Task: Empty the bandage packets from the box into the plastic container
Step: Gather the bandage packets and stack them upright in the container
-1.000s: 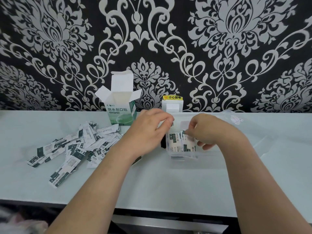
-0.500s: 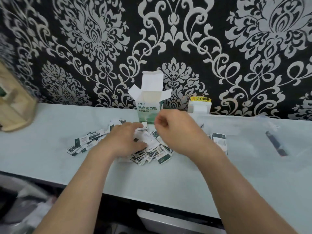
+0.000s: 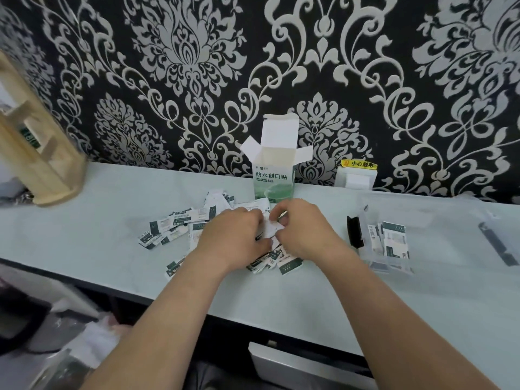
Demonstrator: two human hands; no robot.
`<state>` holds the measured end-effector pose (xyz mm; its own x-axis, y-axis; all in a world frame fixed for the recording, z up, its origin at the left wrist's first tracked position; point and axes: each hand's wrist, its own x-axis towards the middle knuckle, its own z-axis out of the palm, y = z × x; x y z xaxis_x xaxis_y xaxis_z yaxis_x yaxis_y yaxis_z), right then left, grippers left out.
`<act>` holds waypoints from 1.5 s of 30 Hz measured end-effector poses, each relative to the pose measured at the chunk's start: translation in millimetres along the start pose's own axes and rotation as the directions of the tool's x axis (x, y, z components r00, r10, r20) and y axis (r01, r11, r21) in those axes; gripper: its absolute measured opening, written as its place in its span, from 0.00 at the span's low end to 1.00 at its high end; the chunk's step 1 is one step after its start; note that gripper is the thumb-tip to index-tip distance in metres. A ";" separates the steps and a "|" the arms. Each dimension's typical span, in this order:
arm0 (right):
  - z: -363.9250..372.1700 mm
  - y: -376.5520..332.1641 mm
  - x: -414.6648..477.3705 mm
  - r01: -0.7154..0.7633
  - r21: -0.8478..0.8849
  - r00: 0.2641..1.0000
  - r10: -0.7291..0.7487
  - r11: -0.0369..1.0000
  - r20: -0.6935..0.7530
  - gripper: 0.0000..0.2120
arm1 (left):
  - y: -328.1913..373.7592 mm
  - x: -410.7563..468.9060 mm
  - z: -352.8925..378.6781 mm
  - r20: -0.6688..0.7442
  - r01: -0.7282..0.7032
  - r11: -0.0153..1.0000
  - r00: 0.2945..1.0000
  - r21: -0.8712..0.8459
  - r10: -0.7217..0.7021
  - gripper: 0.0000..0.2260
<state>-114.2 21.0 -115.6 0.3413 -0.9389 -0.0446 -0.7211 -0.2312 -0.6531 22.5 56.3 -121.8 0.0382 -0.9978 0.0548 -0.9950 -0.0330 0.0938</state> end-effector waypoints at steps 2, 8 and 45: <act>-1.4 0.9 0.0 -0.036 0.083 0.999 0.039 0.996 -0.032 0.14 | 0.9 -0.5 -0.9 -0.014 -0.002 1.000 1.000 -0.014 0.002 0.18; -17.8 -2.7 -3.2 -0.049 0.227 0.983 0.087 0.973 -0.163 0.08 | -0.8 -1.6 -1.9 -0.012 0.005 0.999 1.000 -0.041 -0.005 0.20; -52.5 2.4 -17.9 0.008 0.839 0.978 0.172 0.544 -0.121 0.05 | 22.7 -1.9 -31.5 -0.455 -0.063 0.650 0.766 -0.757 -0.455 0.05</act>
<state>-153.7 23.9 -76.7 0.1362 -0.9886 -0.0643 0.1159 0.0804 -0.9900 2.7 59.3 -88.5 0.5241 -0.7224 0.4511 -0.5800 0.0850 0.8101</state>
